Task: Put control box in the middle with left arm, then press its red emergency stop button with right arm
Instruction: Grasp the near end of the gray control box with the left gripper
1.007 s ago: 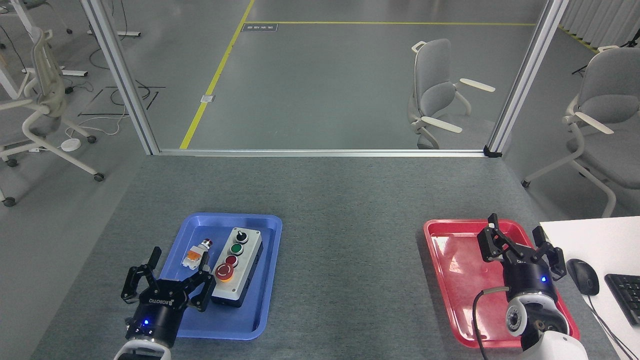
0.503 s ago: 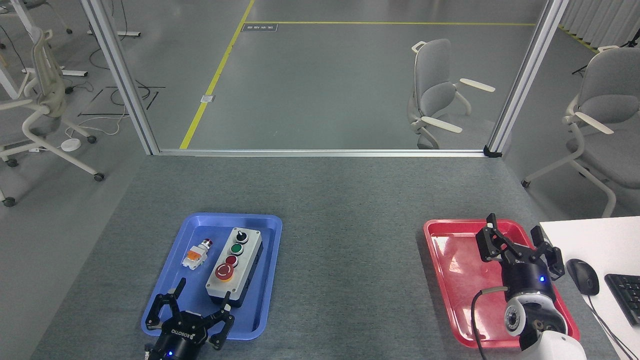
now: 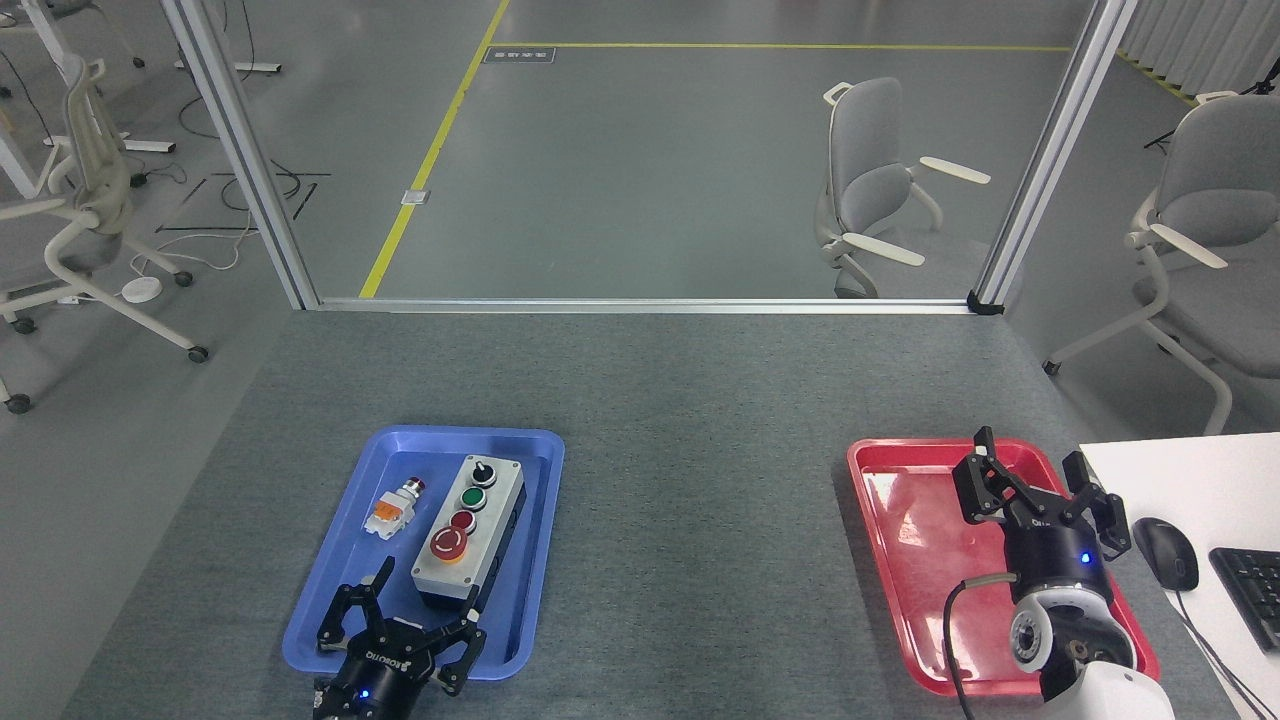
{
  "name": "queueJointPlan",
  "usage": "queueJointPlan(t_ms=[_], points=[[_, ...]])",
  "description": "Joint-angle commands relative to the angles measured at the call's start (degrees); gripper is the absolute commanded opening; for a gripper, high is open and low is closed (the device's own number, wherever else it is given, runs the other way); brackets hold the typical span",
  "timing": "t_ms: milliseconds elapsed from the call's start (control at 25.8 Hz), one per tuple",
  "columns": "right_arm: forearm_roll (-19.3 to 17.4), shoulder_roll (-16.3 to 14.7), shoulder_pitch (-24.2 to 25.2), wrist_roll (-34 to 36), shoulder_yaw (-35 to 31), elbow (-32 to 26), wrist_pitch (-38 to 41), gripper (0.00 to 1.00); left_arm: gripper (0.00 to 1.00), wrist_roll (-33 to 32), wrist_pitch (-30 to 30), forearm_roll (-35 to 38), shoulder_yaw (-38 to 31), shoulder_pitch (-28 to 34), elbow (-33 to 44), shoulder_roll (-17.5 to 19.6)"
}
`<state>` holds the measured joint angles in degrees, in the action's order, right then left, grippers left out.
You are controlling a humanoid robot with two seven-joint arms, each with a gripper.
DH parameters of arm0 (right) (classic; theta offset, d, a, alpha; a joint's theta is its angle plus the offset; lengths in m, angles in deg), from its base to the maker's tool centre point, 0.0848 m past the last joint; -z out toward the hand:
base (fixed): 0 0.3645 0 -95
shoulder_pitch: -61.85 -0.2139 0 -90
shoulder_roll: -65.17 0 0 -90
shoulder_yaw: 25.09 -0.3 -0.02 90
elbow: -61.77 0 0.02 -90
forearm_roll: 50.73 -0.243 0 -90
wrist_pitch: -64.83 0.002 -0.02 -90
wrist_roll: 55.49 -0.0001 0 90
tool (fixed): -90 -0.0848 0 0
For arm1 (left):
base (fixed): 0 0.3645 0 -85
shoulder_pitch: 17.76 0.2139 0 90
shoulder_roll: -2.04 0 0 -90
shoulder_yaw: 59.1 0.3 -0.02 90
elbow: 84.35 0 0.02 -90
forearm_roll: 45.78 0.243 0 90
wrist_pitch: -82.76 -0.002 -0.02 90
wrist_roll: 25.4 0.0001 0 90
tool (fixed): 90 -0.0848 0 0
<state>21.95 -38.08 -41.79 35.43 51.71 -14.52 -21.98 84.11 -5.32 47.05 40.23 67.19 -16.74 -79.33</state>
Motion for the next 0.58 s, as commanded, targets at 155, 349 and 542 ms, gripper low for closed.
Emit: queueJointPlan(t_ms=[155, 349, 542], points=[[0.0, -0.1, 0.0, 0.2, 0.0, 0.0, 0.2, 0.98, 0.98, -0.2, 0.3, -0.1, 0.3, -0.9, -1.7, -1.0], [0.0, -0.1, 0.0, 0.2, -0.1, 0.0, 0.1, 0.98, 0.98, -0.3, 0.2, -0.4, 0.6, -3.0, -5.9, -1.9], [0.0, -0.4, 0.0, 0.2, 0.1, 0.0, 0.2, 0.98, 0.98, -0.6, 0.2, -0.6, 0.6, -5.1, -9.2, -2.6]])
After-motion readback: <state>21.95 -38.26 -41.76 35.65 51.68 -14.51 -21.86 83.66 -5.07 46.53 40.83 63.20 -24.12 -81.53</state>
